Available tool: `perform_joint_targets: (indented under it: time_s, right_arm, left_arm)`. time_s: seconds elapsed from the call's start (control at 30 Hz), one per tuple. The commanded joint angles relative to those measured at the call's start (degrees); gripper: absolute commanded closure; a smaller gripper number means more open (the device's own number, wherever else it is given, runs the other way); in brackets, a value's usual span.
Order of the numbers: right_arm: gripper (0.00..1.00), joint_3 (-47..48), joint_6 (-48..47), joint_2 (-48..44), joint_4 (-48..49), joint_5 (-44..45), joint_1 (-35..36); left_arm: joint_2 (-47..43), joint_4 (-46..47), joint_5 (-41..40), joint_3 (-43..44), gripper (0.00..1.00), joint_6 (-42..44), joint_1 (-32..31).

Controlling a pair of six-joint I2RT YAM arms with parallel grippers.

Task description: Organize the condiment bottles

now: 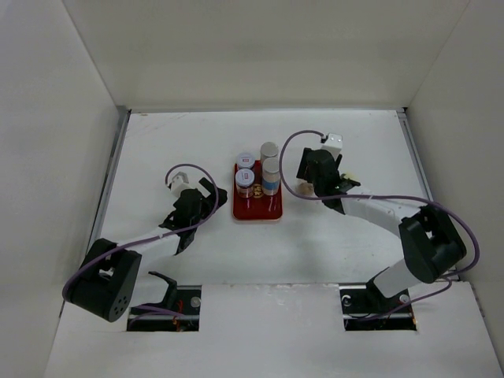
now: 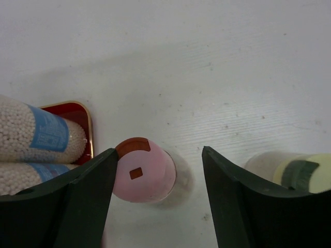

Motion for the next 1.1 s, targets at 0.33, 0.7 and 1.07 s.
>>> perform_joint_targets:
  time_s: [0.33,0.7,1.07]
  right_arm:
    - [0.29,-1.9,0.83,-4.75,1.38,1.69,1.56]
    - [0.17,-1.37,0.83,-3.89,0.5,0.82,1.83]
    - [0.58,-0.67,0.22,-3.07,1.03,2.3,3.31]
  left_arm:
    - [-0.68,2.65,-0.07,1.47,0.0,-0.21,-0.26]
    - [-0.25,2.56,0.18,1.56,0.0,-0.13,0.0]
    - [-0.51,2.73,-0.61,1.38,0.0,-0.13,-0.18]
